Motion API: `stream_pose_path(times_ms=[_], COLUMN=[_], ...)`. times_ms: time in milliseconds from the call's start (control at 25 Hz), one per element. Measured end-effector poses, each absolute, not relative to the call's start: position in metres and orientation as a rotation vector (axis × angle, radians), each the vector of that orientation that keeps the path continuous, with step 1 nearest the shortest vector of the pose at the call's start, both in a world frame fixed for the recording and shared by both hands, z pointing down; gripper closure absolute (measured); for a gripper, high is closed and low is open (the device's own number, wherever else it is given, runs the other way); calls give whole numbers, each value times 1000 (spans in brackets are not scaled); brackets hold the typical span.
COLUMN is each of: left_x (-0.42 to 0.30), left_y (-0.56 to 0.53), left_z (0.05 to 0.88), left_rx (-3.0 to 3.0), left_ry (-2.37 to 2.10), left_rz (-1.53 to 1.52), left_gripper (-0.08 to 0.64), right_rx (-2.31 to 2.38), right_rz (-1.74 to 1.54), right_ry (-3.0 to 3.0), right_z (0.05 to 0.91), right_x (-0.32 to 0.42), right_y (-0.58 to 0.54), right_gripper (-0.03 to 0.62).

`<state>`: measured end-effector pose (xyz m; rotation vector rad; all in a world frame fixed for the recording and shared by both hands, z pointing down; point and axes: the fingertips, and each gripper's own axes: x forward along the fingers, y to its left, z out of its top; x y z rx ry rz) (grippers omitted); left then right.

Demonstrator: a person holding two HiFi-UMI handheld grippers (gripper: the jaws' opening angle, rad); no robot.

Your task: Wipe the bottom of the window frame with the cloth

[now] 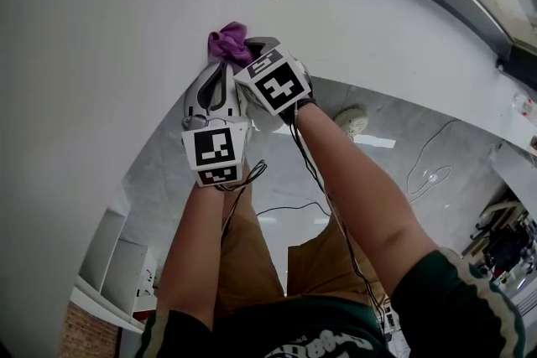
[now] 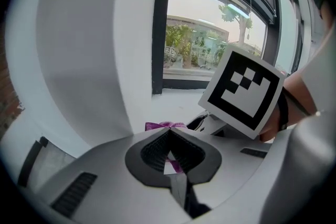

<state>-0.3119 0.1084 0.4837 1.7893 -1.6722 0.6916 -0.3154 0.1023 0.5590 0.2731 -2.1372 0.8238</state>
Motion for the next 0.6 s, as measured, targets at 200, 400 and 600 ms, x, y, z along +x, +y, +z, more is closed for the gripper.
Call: stream_pose_path(times_ms=[200,400,600], left_x=[-311,-308,-299], left_y=[104,97,85], left_z=[484,485,489], left_rx=[1770,1745,1740], left_ry=[-1679,-1696,-1696], left_rz=[676,650,650], left_gripper=[552,552,552], right_rx=[244,234,251], right_rz=[818,776,750], right_ry=[-2143,-2151,-2157], right_z=[558,558,558], right_x=[-315,-315,-310], right_y=[97,85,61], right_gripper=[431,431,431])
